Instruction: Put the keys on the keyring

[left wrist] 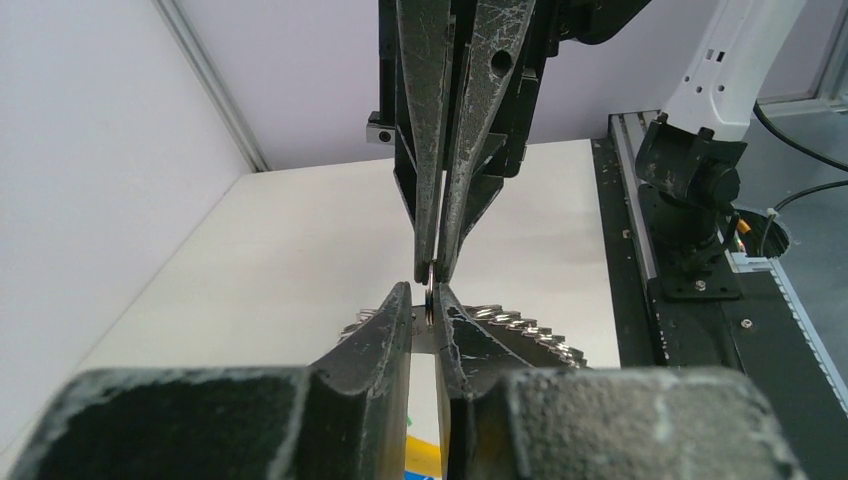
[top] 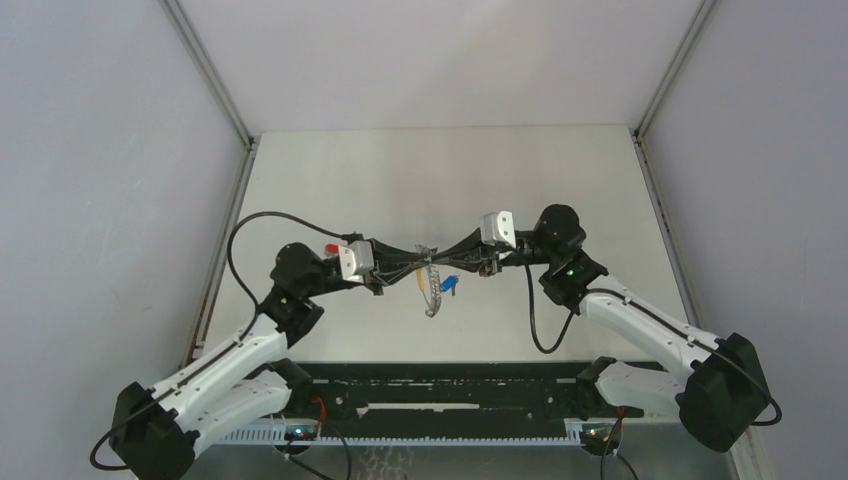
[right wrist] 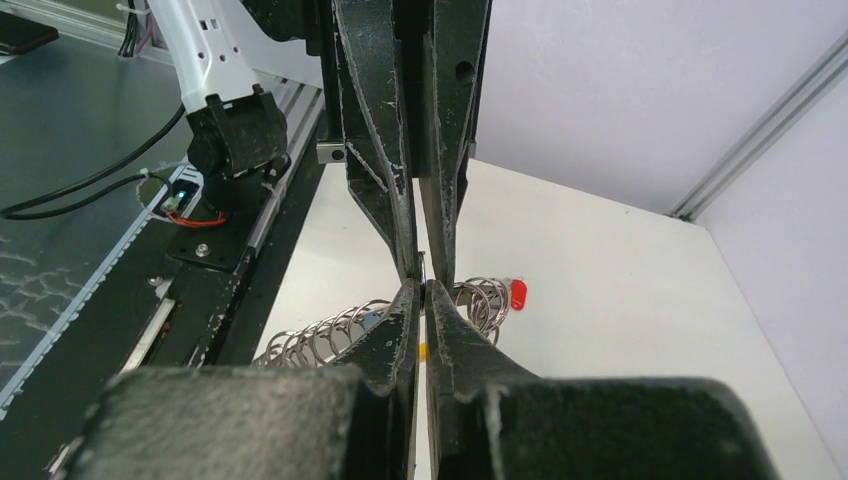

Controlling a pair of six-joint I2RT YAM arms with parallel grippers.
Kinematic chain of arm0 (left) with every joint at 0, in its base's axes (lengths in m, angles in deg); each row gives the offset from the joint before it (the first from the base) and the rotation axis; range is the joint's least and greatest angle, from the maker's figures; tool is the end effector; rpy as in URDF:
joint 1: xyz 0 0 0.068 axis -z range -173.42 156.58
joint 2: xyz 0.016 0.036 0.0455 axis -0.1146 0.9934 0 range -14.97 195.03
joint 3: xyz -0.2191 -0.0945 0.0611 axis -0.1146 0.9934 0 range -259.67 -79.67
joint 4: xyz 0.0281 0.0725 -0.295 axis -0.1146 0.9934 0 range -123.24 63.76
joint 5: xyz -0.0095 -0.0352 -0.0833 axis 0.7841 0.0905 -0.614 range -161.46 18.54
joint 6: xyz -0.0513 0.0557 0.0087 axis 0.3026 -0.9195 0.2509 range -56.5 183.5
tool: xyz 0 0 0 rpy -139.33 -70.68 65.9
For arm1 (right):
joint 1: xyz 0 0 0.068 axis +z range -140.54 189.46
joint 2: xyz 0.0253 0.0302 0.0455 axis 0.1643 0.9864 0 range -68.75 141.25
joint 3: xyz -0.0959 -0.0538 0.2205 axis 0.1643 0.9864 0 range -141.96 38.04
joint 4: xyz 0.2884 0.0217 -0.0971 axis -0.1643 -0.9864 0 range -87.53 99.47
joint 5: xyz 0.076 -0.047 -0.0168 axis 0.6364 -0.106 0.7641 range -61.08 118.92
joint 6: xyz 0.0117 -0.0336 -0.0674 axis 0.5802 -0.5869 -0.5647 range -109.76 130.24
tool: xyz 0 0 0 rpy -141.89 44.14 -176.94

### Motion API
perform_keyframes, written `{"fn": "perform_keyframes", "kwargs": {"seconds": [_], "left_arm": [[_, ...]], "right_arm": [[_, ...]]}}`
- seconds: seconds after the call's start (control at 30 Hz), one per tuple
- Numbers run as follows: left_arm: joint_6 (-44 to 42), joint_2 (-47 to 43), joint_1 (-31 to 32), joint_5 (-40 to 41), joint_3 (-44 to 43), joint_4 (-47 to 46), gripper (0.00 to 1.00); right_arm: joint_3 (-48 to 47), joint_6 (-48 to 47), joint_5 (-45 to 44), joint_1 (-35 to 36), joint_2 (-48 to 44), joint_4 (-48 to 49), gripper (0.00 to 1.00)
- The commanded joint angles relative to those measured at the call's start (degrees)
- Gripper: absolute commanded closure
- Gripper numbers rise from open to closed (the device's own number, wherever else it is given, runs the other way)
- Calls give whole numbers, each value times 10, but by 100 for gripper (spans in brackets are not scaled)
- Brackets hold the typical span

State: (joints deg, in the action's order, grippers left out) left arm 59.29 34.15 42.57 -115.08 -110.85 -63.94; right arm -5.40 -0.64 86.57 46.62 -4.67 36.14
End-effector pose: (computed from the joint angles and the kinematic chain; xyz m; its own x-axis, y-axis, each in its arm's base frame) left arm 0.1992 -0.1996 0.2864 0.2494 -0.1155 -0.9615 0.9541 0.1994 0.2236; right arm 0.2205 0.2357 0.2912 0.2696 0.0776 -0.9598 -0.9591 -0.0675 -0.2749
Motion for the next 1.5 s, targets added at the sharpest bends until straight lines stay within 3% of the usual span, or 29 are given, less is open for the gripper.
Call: {"fn": "perform_keyframes", "kwargs": {"seconds": [0.0, 0.13, 0.37, 0.53, 0.77, 0.9, 1.07, 1.27, 1.47], "left_arm": [[-8, 5, 0, 2, -5, -9, 83], [-7, 8, -1, 0, -5, -12, 79], [-6, 18, 0, -8, -8, -13, 82], [-6, 22, 0, -10, -10, -13, 99], [-37, 0, 0, 21, 4, 11, 100], [-61, -7, 0, 50, 7, 44, 100], [-94, -15, 0, 95, 2, 107, 100], [-118, -18, 9, 134, -3, 156, 100], [-150, -21, 25, 187, 0, 196, 100]], "right_arm": [[-2, 16, 3, -2, -16, 44, 100], [-2, 19, 1, -2, -15, 49, 100], [-2, 31, 2, -2, -12, 70, 100], [-2, 37, 3, -1, -8, 80, 100], [-2, 38, -26, -8, -22, 30, 100], [-2, 38, -65, -14, -47, -26, 81], [-2, 47, -144, -14, -80, -104, 70], [-2, 29, -183, -12, -79, -150, 68], [-7, 52, -219, -12, -65, -209, 59]]}}
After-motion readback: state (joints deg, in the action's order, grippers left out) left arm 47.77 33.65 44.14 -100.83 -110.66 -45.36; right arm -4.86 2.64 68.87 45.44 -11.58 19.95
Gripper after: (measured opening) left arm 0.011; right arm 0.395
